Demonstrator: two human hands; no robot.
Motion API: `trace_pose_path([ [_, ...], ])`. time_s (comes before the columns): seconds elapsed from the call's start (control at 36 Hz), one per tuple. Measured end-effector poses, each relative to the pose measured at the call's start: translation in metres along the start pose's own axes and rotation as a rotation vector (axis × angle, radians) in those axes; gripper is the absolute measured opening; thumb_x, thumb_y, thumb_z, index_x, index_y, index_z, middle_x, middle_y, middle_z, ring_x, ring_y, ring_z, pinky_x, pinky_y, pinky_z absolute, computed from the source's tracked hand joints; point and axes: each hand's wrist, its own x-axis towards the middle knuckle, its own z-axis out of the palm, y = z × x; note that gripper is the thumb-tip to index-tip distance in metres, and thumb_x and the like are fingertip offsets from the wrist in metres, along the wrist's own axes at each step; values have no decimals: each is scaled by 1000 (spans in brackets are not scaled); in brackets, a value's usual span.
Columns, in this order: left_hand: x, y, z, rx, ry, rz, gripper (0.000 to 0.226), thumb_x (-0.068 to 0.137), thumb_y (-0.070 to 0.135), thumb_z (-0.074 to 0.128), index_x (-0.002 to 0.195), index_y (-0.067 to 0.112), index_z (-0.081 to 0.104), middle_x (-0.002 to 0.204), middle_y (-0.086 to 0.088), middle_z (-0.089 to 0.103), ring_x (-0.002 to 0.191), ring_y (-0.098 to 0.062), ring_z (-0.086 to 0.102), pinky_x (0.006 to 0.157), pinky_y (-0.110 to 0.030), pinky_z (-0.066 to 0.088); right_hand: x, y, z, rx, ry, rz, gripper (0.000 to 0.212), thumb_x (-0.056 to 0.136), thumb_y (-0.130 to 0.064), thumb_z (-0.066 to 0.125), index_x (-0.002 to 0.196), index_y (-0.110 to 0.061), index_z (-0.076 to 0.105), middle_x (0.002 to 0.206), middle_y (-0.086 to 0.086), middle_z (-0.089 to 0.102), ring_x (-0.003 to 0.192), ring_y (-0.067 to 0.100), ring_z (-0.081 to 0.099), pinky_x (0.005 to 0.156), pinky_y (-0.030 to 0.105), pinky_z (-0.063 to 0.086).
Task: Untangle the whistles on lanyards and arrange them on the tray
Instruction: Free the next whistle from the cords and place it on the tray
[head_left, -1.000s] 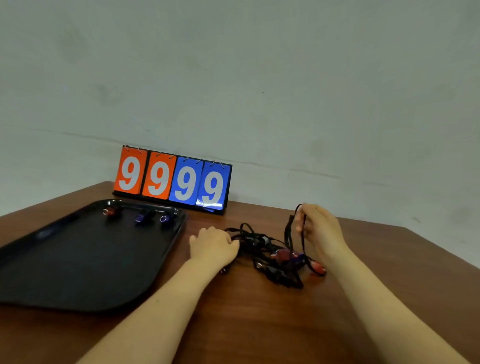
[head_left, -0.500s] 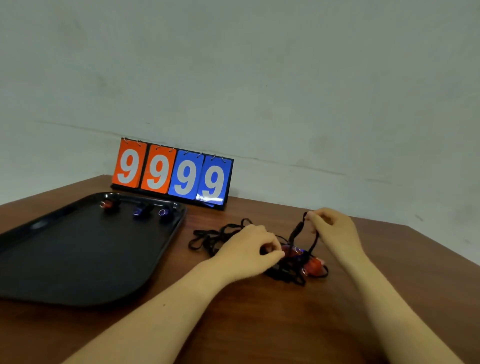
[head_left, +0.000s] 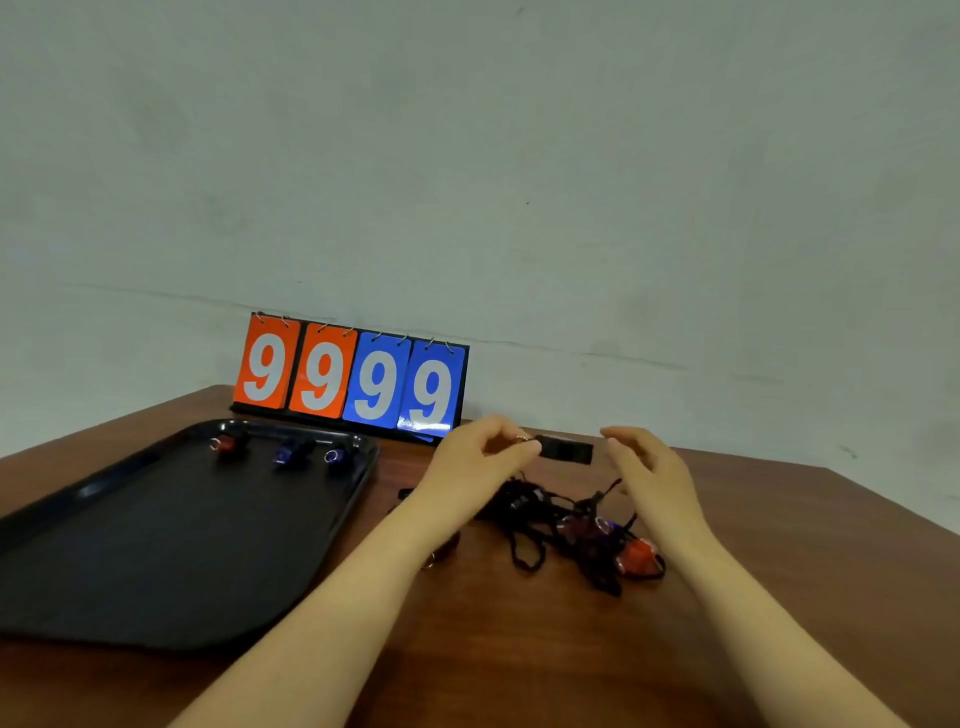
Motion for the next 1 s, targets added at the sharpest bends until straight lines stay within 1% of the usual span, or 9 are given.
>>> trace_pose_path([
  [0.08,1,-1,3,-219,44,-95,15,91,30,61,85,18,67,87,8,71,86,-5,64,74,-14,47,-10,-13,11,129,-121,20,20,99,-23,46,99,-31,65,101,-9,66,99,6,60,77,21,45],
  [0.19,1,-3,6,-484,103,-184,17,91,24,61,84,10,67,76,2,66,74,-13,58,81,-30,50,-22,-13,28,4,-361,-49,24,99,-28,46,117,-31,62,115,-18,62,107,-4,55,88,17,44],
  [0.39,3,2,5,-868,156,-270,9,91,14,61,90,7,66,70,-2,64,66,-13,55,66,-24,48,-30,-4,49,-145,-617,-136,16,94,-32,55,101,-39,69,106,-21,62,104,-8,51,94,22,40],
  [0.56,7,-3,-7,-956,260,-287,13,95,17,57,97,6,64,69,-2,64,67,-15,59,67,-26,50,-24,-7,43,-16,-554,-57,41,101,-33,41,77,-20,72,92,-10,72,92,0,64,95,26,44],
  [0.67,9,-6,-10,-966,326,-337,14,95,18,57,101,7,63,63,-1,58,65,-15,58,67,-27,49,-20,-12,35,140,-493,78,46,102,-31,37,78,-11,71,85,1,75,75,4,66,71,14,47],
  [0.78,11,-9,-11,-959,349,-380,19,96,20,55,109,7,61,51,4,41,54,-11,49,61,-25,44,-12,-12,33,338,-407,218,48,103,-29,37,79,-1,68,74,16,70,68,22,66,65,27,51],
  [0.86,13,-8,-11,-1008,339,-393,14,97,19,54,101,7,60,48,5,34,47,-9,39,56,-24,37,-6,-8,29,161,-284,292,41,102,-28,41,81,-3,66,66,11,65,54,19,58,52,25,45],
  [0.94,12,-5,-11,-1058,304,-405,13,97,19,54,90,9,58,49,4,33,44,-9,34,54,-23,34,3,2,19,-195,-180,238,18,97,-27,49,105,-14,60,90,4,63,78,15,59,67,32,47],
  [1.0,11,-2,-10,-1069,283,-396,16,96,18,53,84,9,57,53,3,35,47,-10,35,54,-24,34,2,2,13,-244,-109,202,37,91,-23,54,127,-21,47,105,-2,56,94,14,56,75,30,44],
])
